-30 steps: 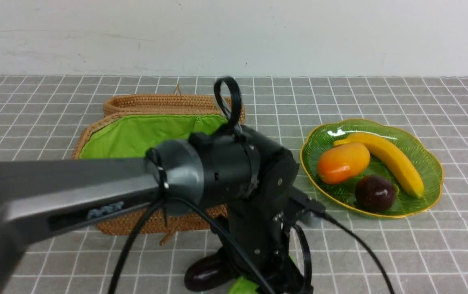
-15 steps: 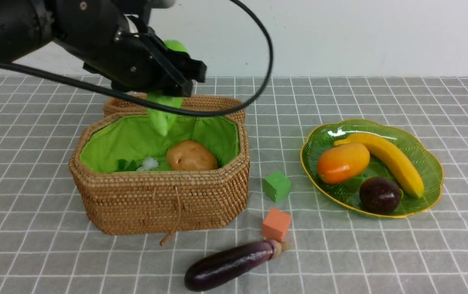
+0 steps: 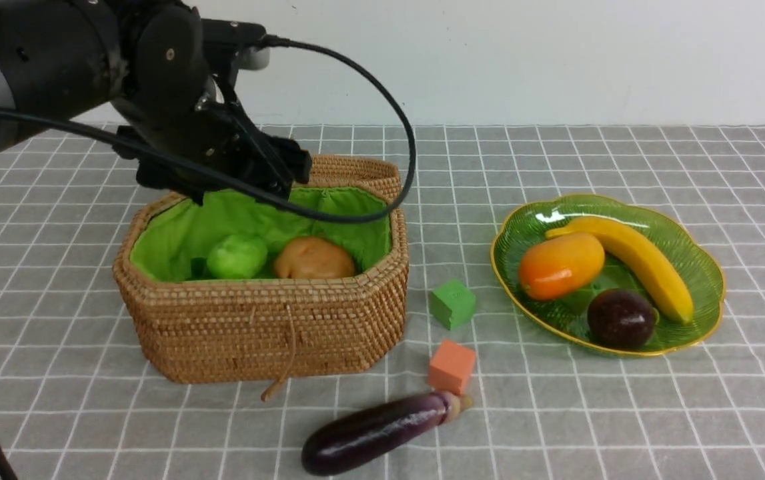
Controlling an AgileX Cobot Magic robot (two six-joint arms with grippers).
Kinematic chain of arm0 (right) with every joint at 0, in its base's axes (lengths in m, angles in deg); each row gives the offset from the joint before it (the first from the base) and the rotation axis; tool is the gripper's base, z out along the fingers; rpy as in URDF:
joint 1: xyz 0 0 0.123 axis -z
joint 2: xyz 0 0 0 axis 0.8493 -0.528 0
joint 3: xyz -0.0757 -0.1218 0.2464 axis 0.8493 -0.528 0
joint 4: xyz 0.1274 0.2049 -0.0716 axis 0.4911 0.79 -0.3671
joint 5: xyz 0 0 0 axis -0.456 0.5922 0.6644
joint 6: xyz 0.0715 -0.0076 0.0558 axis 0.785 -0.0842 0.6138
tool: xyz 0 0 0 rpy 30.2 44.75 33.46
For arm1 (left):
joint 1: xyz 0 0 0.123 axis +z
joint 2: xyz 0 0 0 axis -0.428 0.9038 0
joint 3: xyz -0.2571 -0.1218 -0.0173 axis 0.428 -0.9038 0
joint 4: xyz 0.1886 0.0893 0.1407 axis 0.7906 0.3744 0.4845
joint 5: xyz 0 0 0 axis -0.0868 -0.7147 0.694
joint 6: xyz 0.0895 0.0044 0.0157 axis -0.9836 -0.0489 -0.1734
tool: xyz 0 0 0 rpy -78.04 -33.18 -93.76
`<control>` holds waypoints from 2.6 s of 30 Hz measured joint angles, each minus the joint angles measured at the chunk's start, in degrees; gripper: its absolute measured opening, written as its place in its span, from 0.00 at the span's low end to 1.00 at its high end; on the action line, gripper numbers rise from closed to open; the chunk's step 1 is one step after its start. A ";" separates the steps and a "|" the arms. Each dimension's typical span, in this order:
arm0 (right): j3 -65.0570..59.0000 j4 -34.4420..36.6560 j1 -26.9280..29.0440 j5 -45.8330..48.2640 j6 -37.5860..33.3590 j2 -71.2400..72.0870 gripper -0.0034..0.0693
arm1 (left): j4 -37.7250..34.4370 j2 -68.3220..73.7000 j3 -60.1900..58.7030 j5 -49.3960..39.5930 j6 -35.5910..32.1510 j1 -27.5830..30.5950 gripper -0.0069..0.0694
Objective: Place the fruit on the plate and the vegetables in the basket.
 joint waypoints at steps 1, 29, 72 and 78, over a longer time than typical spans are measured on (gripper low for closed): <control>0.00 0.00 0.00 0.00 0.00 0.00 0.37 | -0.90 -1.28 -0.89 -3.78 -2.87 -1.84 0.94; 0.00 0.00 0.00 0.00 0.00 0.00 0.38 | -7.20 2.30 -12.53 6.73 -19.74 -16.85 0.64; 0.00 0.00 0.00 0.00 0.00 0.00 0.38 | 11.85 -36.03 -15.11 -12.36 0.86 -5.06 0.47; 0.00 0.00 0.00 0.00 0.00 0.00 0.38 | 3.19 -58.44 -20.80 -17.18 8.68 -5.06 0.07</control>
